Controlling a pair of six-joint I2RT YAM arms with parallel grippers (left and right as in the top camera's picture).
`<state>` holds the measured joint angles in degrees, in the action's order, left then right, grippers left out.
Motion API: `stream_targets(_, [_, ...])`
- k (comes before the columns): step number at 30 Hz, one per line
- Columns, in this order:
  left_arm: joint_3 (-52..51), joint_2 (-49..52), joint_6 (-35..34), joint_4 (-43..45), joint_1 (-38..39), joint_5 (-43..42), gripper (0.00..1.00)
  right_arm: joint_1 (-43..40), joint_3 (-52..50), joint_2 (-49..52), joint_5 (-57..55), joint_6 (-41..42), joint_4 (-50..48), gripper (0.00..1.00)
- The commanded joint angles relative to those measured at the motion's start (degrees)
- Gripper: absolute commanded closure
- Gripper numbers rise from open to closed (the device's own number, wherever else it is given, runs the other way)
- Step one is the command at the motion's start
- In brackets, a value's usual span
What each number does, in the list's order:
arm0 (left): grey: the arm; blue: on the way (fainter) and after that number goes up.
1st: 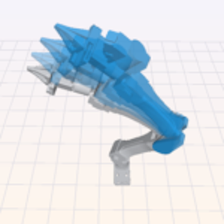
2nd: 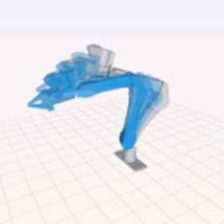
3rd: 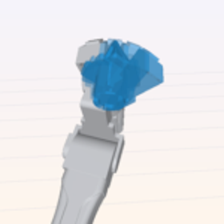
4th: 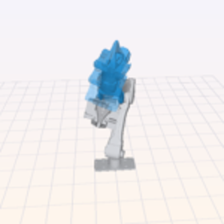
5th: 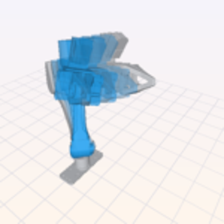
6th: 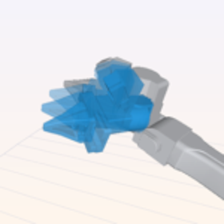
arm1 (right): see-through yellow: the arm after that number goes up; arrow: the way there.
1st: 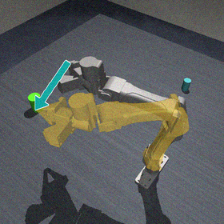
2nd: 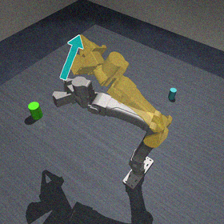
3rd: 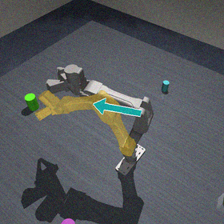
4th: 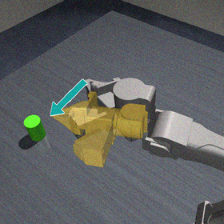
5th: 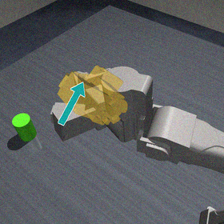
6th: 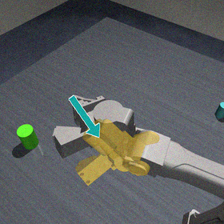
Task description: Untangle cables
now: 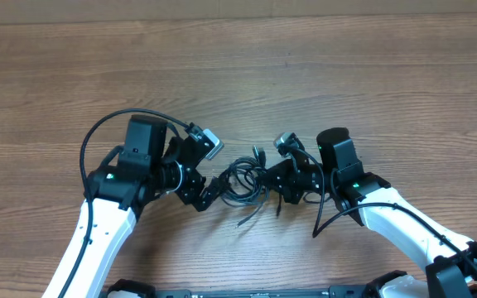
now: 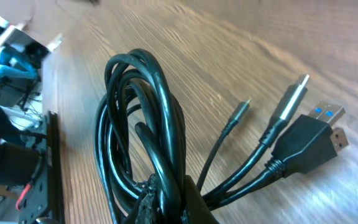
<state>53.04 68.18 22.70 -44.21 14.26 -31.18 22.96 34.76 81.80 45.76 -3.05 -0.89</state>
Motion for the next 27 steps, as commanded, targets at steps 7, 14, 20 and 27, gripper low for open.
stream_targets(7, [1.2, -1.7, 5.5, -2.3, 0.4, -7.8, 0.00, 0.1, 2.2, -2.7, 11.3, -0.5, -7.8, 0.96])
stream_targets(14, [1.2, -1.6, 5.6, -2.3, 0.4, -7.9, 0.00, 0.2, 2.2, -2.7, 17.4, -2.0, -9.4, 0.96])
stream_targets(20, [1.2, -1.5, 5.6, -1.9, 0.4, -9.2, 0.39, 0.2, 2.2, -2.7, 17.4, -2.0, -9.4, 0.96])
stream_targets(27, [1.2, -1.4, 5.4, -0.6, 0.4, -12.0, 0.96, 0.2, 2.2, -2.7, 17.6, -1.9, -9.3, 0.96])
